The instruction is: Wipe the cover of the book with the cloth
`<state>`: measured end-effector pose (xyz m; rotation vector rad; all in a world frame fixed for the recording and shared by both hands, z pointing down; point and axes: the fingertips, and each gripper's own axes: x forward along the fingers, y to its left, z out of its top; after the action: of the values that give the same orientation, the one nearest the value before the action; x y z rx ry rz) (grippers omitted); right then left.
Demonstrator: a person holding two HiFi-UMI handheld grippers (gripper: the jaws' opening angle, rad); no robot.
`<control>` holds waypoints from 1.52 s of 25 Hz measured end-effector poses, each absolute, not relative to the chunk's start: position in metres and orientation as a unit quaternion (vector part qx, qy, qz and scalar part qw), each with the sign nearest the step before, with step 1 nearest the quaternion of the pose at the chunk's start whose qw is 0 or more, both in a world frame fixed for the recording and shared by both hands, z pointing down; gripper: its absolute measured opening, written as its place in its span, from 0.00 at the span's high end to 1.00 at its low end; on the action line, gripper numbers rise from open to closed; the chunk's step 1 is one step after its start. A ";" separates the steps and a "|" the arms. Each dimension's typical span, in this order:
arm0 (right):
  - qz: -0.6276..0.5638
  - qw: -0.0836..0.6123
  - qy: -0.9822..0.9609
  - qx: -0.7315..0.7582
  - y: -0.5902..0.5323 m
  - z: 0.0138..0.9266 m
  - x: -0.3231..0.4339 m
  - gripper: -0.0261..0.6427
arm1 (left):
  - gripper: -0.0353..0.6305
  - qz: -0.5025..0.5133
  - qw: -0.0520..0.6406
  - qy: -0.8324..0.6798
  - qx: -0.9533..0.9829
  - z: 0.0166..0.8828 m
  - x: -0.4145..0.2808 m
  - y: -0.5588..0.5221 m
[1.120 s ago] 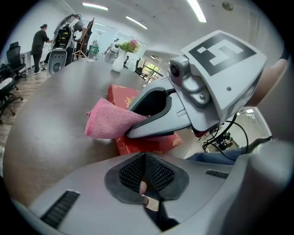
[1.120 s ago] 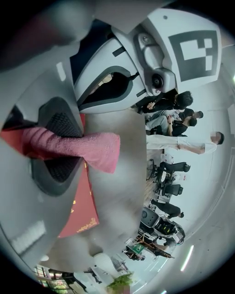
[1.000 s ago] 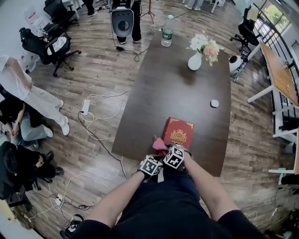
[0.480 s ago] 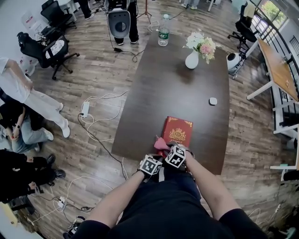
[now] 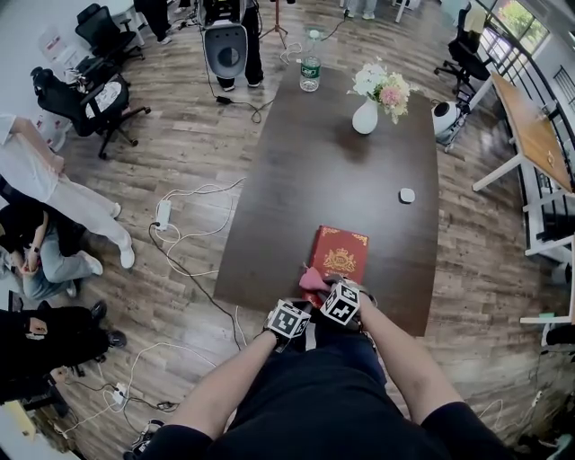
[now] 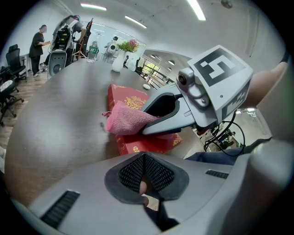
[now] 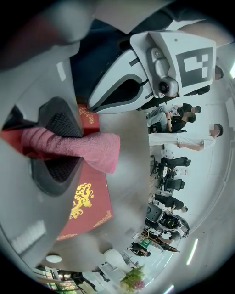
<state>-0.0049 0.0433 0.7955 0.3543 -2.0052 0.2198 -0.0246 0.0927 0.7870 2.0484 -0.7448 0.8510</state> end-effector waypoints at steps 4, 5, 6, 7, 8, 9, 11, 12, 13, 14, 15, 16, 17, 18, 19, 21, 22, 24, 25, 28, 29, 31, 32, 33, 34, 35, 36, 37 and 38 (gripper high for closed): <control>0.095 0.520 -0.835 0.152 0.045 0.796 0.001 0.79 | 0.95 0.334 0.389 -0.294 0.807 0.786 -0.025 0.093; 0.095 0.520 -0.835 0.153 0.046 0.796 0.002 0.79 | 0.95 0.334 0.388 -0.294 0.807 0.786 -0.025 0.093; 0.095 0.521 -0.834 0.154 0.046 0.797 0.004 0.79 | 0.95 0.334 0.386 -0.293 0.808 0.786 -0.025 0.093; 0.096 0.521 -0.834 0.155 0.046 0.796 0.006 0.79 | 0.95 0.334 0.386 -0.293 0.808 0.786 -0.024 0.093; 0.096 0.522 -0.833 0.156 0.046 0.796 0.007 0.79 | 0.95 0.335 0.385 -0.293 0.809 0.786 -0.024 0.093; 0.096 0.522 -0.833 0.157 0.047 0.795 0.009 0.79 | 0.95 0.335 0.384 -0.292 0.809 0.784 -0.024 0.092; 0.098 0.523 -0.832 0.158 0.046 0.795 0.012 0.79 | 0.95 0.336 0.385 -0.291 0.809 0.783 -0.024 0.092; 0.099 0.523 -0.832 0.159 0.046 0.795 0.013 0.79 | 0.95 0.337 0.387 -0.290 0.807 0.784 -0.025 0.093; 0.100 0.523 -0.831 0.160 0.046 0.794 0.014 0.79 | 0.95 0.338 0.390 -0.289 0.806 0.786 -0.025 0.093; 0.101 0.523 -0.831 0.161 0.046 0.794 0.015 0.79 | 0.95 0.339 0.391 -0.289 0.806 0.786 -0.025 0.093; 0.102 0.523 -0.831 0.161 0.045 0.795 0.016 0.79 | 0.95 0.339 0.390 -0.289 0.806 0.786 -0.025 0.093; 0.102 0.523 -0.831 0.162 0.045 0.795 0.017 0.79 | 0.95 0.339 0.389 -0.289 0.806 0.786 -0.025 0.092; 0.103 0.523 -0.831 0.162 0.045 0.796 0.018 0.79 | 0.95 0.339 0.388 -0.289 0.807 0.786 -0.025 0.092; 0.103 0.523 -0.831 0.163 0.046 0.796 0.019 0.79 | 0.95 0.339 0.388 -0.289 0.807 0.787 -0.025 0.092; 0.103 0.522 -0.830 0.164 0.046 0.796 0.020 0.79 | 0.95 0.339 0.388 -0.288 0.807 0.787 -0.025 0.092; 0.105 0.522 -0.830 0.168 0.047 0.795 0.022 0.79 | 0.95 0.340 0.389 -0.287 0.807 0.787 -0.025 0.093; 0.105 0.522 -0.829 0.170 0.047 0.795 0.024 0.79 | 0.95 0.340 0.389 -0.287 0.807 0.787 -0.025 0.093; 0.104 0.522 -0.829 0.172 0.047 0.795 0.026 0.79 | 0.95 0.339 0.388 -0.287 0.807 0.786 -0.025 0.093; 0.103 0.522 -0.829 0.173 0.047 0.795 0.027 0.79 | 0.95 0.339 0.388 -0.287 0.807 0.786 -0.025 0.093; 0.106 0.524 -0.827 0.174 0.049 0.795 0.031 0.79 | 0.95 0.341 0.385 -0.287 0.808 0.786 -0.025 0.093; 0.107 0.525 -0.826 0.175 0.050 0.795 0.032 0.79 | 0.95 0.341 0.384 -0.286 0.809 0.786 -0.025 0.093; 0.108 0.524 -0.826 0.177 0.050 0.795 0.034 0.79 | 0.95 0.343 0.384 -0.287 0.808 0.786 -0.026 0.093; 0.107 0.524 -0.826 0.178 0.050 0.795 0.035 0.79 | 0.95 0.343 0.385 -0.287 0.807 0.786 -0.026 0.093; 0.107 0.524 -0.826 0.179 0.049 0.795 0.037 0.79 | 0.95 0.343 0.386 -0.287 0.807 0.786 -0.026 0.093; 0.107 0.524 -0.825 0.180 0.049 0.795 0.038 0.79 | 0.95 0.343 0.386 -0.287 0.807 0.787 -0.026 0.093; 0.108 0.524 -0.825 0.181 0.050 0.795 0.039 0.79 | 0.95 0.343 0.386 -0.287 0.807 0.787 -0.026 0.093; 0.110 0.525 -0.825 0.182 0.051 0.795 0.041 0.79 | 0.95 0.343 0.385 -0.286 0.807 0.787 -0.026 0.093; 0.110 0.525 -0.824 0.183 0.052 0.795 0.043 0.79 | 0.95 0.343 0.385 -0.286 0.808 0.786 -0.026 0.093; 0.111 0.525 -0.823 0.184 0.052 0.795 0.044 0.79 | 0.95 0.343 0.384 -0.285 0.808 0.786 -0.025 0.093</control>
<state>0.0444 0.0521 0.7949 0.4402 -1.9700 0.2652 -0.0252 0.0935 0.7862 2.0601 -0.7267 0.8741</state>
